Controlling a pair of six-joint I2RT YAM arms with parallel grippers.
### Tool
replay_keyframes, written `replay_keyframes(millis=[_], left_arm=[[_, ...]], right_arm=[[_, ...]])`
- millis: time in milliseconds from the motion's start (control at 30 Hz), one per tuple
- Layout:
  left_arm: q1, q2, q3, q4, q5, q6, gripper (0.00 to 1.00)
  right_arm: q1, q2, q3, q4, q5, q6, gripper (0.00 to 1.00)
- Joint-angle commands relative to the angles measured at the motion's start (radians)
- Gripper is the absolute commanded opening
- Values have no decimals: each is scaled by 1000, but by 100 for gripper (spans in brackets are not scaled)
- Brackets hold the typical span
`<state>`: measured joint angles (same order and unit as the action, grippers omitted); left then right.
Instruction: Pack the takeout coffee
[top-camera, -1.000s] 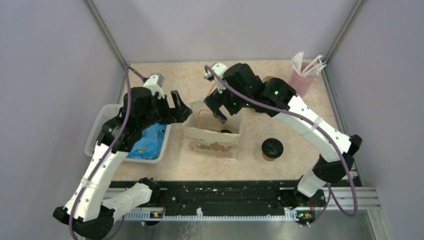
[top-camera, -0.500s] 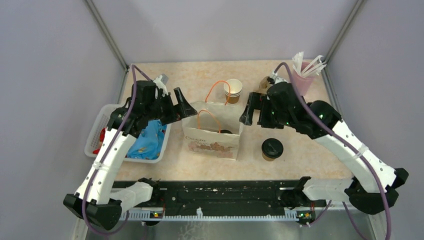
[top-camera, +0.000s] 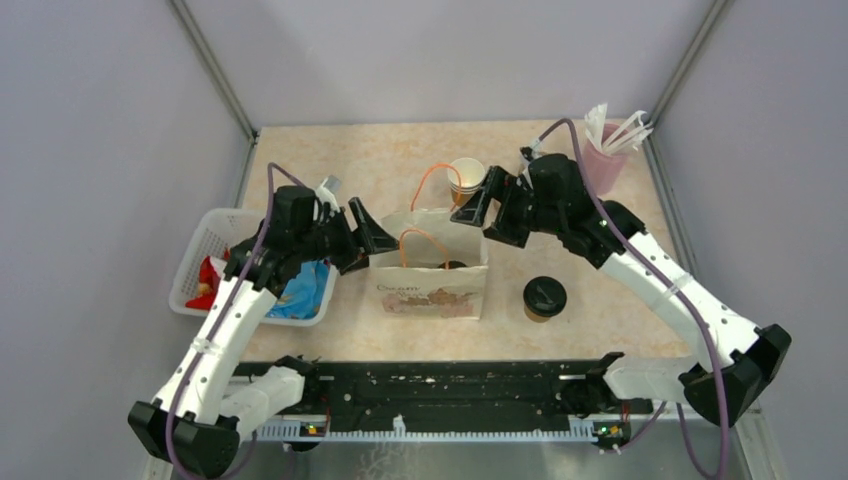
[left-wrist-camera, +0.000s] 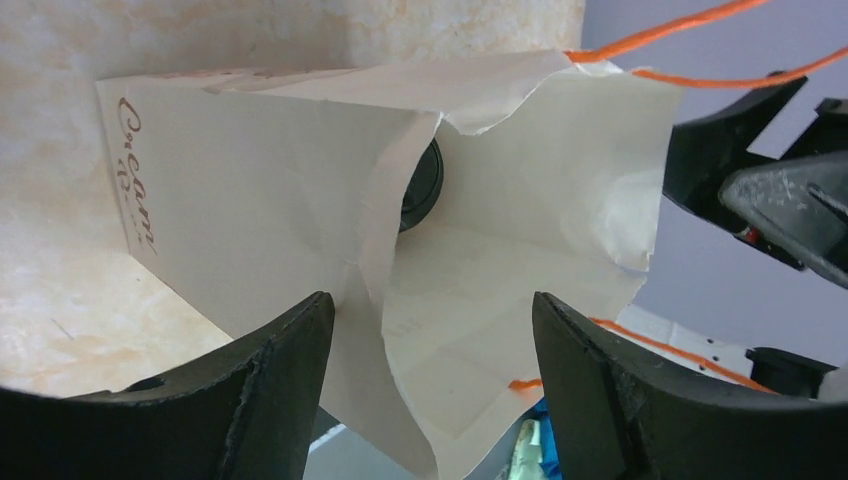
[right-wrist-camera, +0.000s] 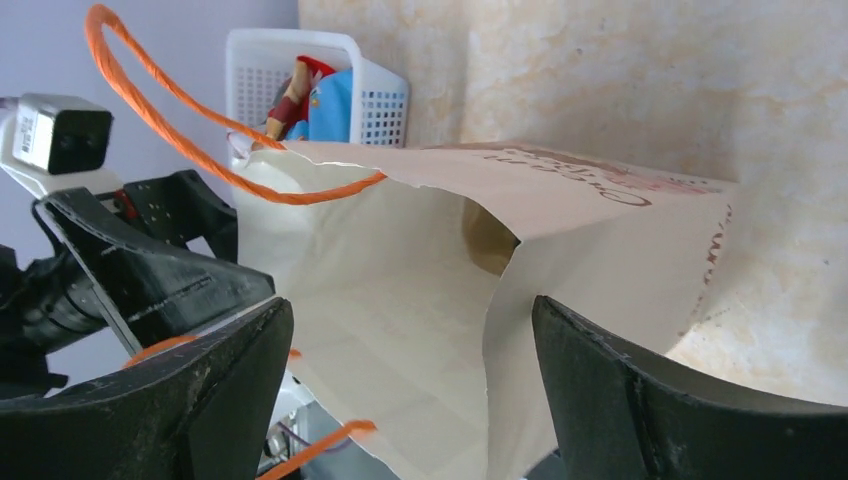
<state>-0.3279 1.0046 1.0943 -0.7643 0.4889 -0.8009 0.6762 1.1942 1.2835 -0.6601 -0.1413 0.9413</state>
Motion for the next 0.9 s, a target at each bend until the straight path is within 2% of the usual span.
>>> replay_keyframes(millis=[0, 233, 333, 467, 567, 733, 800, 867], left_arm=[[2, -71, -73, 139, 62, -138, 77], [-6, -107, -83, 150, 81, -169, 79], [-55, -113, -98, 157, 67, -185, 80], [-110, -131, -80, 149, 23, -167, 84], [-111, -143, 5, 42, -15, -85, 89], [-109, -123, 213, -258, -203, 106, 91], [-109, -58, 317, -379, -326, 157, 88], [-103, 36, 415, -480, -490, 189, 82]], right_arm=[[-39, 76, 60, 123, -121, -31, 86], [-55, 301, 262, 152, -132, -98, 84], [-57, 399, 359, 177, -155, -118, 85], [-75, 461, 485, 61, -141, -212, 89], [-164, 430, 519, -86, -116, -296, 91], [-312, 328, 534, -323, -109, -500, 94], [-320, 281, 513, -419, -68, -560, 94], [-320, 225, 432, -478, -63, -546, 91]])
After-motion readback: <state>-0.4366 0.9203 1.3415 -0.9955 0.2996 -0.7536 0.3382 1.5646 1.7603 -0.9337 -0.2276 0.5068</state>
